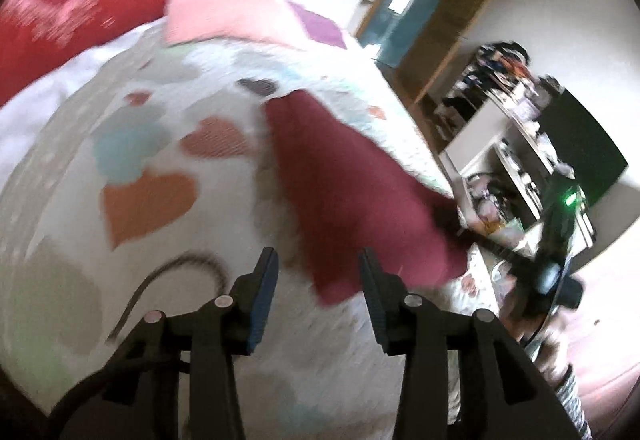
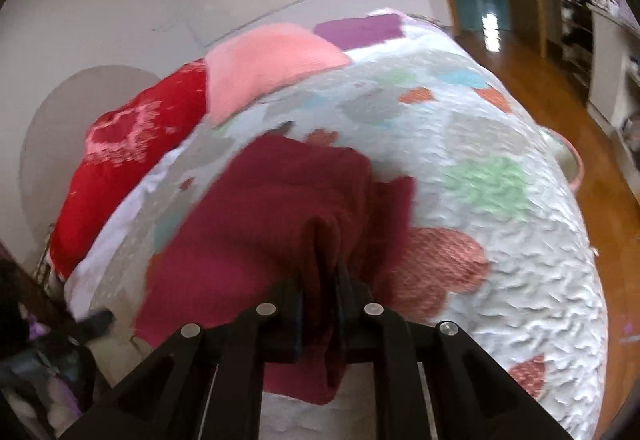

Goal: Fold small clothes

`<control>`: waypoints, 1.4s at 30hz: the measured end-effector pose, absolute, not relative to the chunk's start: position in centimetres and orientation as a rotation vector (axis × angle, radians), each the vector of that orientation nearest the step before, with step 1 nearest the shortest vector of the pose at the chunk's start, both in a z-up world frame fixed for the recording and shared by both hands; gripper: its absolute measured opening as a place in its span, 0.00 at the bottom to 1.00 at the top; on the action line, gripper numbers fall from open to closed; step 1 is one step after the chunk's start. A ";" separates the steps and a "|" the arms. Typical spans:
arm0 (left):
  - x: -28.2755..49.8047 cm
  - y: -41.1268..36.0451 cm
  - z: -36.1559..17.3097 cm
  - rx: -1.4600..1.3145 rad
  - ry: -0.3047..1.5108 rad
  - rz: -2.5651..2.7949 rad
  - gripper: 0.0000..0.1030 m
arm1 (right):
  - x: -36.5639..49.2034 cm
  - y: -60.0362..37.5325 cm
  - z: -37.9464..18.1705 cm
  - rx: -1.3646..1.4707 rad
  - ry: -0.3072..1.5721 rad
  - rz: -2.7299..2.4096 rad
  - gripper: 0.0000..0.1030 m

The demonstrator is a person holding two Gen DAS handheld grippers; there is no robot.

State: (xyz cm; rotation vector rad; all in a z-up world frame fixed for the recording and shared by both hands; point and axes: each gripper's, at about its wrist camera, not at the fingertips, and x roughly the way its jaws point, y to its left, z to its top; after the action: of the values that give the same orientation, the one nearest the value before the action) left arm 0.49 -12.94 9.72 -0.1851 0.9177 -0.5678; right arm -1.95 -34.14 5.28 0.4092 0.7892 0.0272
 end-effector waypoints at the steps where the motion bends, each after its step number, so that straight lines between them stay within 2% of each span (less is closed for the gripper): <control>1: 1.5 -14.5 9.5 -0.154 0.926 -0.588 0.40 | -1.8 -34.1 4.6 0.410 0.810 0.033 0.12; 4: 4.1 -17.7 7.1 -0.083 1.012 -0.569 0.40 | -1.6 -33.4 2.4 0.417 0.829 0.054 0.13; 6: 4.9 -18.2 5.6 -0.044 1.028 -0.497 0.49 | -1.9 -33.4 2.0 0.418 0.815 0.044 0.17; 7: 4.9 -17.9 5.1 -0.044 1.030 -0.495 0.49 | -1.8 -33.7 1.8 0.421 0.820 0.039 0.25; 8: 4.7 -17.7 4.9 -0.048 1.029 -0.502 0.50 | -1.9 -34.3 1.7 0.423 0.844 0.015 0.49; 9: 4.4 -17.3 4.7 -0.047 1.031 -0.511 0.50 | -2.1 -34.8 1.7 0.435 0.857 0.012 0.58; 14: 3.8 -16.9 4.0 -0.043 1.033 -0.517 0.50 | -3.4 -38.2 5.8 0.576 0.675 0.013 0.57; 16: 3.5 -17.1 3.9 -0.034 1.018 -0.513 0.50 | -2.1 -38.0 6.5 0.579 0.678 0.033 0.48; 17: 3.2 -17.3 3.9 -0.025 1.010 -0.510 0.51 | -1.3 -37.4 6.7 0.570 0.692 0.055 0.33; 18: 3.1 -17.4 3.8 -0.015 1.002 -0.508 0.52 | -0.2 -36.7 6.7 0.558 0.707 0.084 0.23; 21: 3.0 -17.6 3.6 0.000 0.987 -0.502 0.56 | 3.5 -34.7 5.4 0.566 0.786 0.156 0.22; 23: 3.2 -17.5 3.6 -0.008 0.999 -0.514 0.58 | 6.5 -33.7 2.4 0.568 0.932 0.156 0.23; 24: 3.3 -17.2 3.6 -0.023 1.015 -0.533 0.58 | 7.7 -33.4 1.1 0.550 0.981 0.137 0.20; 28: 2.4 -15.1 5.1 -0.076 1.008 -0.580 0.57 | 7.1 -33.2 2.6 0.511 0.914 0.036 0.17; 29: 2.0 -14.3 5.7 -0.089 0.984 -0.592 0.57 | 5.8 -33.3 3.8 0.498 0.863 0.000 0.21; 31: 1.8 -12.8 6.6 -0.116 0.945 -0.592 0.57 | 3.3 -34.0 5.5 0.473 0.766 -0.045 0.50; 32: 2.2 -12.1 6.8 -0.133 0.940 -0.586 0.58 | 2.2 -34.8 5.9 0.481 0.728 -0.045 0.74; 33: 2.7 -11.6 6.7 -0.151 0.939 -0.583 0.61 | 1.0 -35.6 5.9 0.503 0.705 -0.045 0.87; 38: 7.6 -10.6 4.4 -0.305 1.053 -0.592 0.62 | -0.7 -39.2 2.4 0.665 0.767 -0.058 0.89; 42: 10.0 -12.7 4.1 -0.298 1.057 -0.654 0.76 | 0.2 -40.3 -0.5 0.831 0.766 -0.005 0.89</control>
State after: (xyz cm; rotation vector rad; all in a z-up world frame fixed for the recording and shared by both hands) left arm 9.97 -12.70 4.09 -0.2980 1.0569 -0.6541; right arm 0.21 -40.25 -0.50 0.8312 0.7657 -0.0049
